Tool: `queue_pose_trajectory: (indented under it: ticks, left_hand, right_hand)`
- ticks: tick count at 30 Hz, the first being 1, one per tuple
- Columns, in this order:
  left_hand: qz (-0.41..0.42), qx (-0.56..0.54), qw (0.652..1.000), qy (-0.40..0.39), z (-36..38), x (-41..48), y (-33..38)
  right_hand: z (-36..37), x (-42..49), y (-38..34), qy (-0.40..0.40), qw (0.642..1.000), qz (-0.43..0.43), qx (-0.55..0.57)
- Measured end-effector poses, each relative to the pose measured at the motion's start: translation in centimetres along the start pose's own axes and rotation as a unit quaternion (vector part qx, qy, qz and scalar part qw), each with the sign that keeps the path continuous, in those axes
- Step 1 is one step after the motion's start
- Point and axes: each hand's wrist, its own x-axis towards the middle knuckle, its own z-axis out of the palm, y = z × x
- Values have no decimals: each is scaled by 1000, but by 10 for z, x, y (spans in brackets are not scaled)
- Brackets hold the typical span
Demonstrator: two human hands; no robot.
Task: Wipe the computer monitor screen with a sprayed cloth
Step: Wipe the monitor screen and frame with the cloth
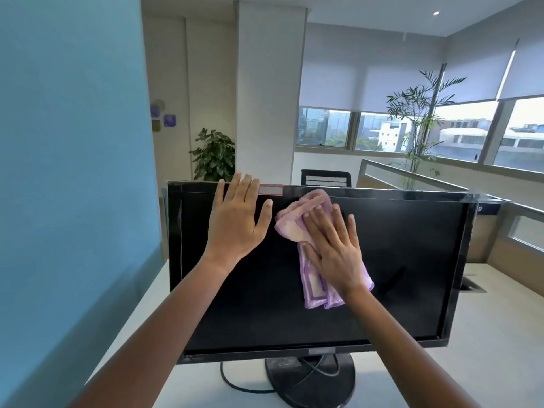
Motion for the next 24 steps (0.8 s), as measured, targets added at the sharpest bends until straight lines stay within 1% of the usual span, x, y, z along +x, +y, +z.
queue_pose_trajectory:
  ticks: [4, 9, 11, 13, 14, 15, 18, 21, 24]
  left_hand:
    - [13, 4, 1000, -6, 10, 5, 24]
    - [12, 4, 1000, 1, 18, 7, 37]
    - [13, 5, 1000, 7, 19, 6, 35]
    - [20, 4, 1000, 11, 20, 5, 32]
    - [24, 4, 1000, 12, 20, 4, 31]
    - [30, 5, 999, 12, 20, 4, 29]
    - [40, 5, 999, 13, 20, 4, 27]
    - [41, -4, 999, 18, 21, -2, 20]
    - [36, -1, 999, 25, 23, -16, 5]
  right_hand:
    - [-15, -16, 65, -12, 998, 58, -32]
    - [-22, -44, 128, -37, 988, 151, -24]
    - [-24, -56, 147, -45, 971, 237, 4]
    - [-25, -68, 163, -32, 933, 355, 40]
    - [-26, -73, 167, -26, 916, 396, 56]
    - [-26, -77, 169, -21, 907, 414, 69]
    - [-23, -82, 161, 3, 900, 422, 106]
    - [-18, -78, 134, 39, 883, 448, 131]
    - [-14, -71, 96, 56, 882, 451, 122]
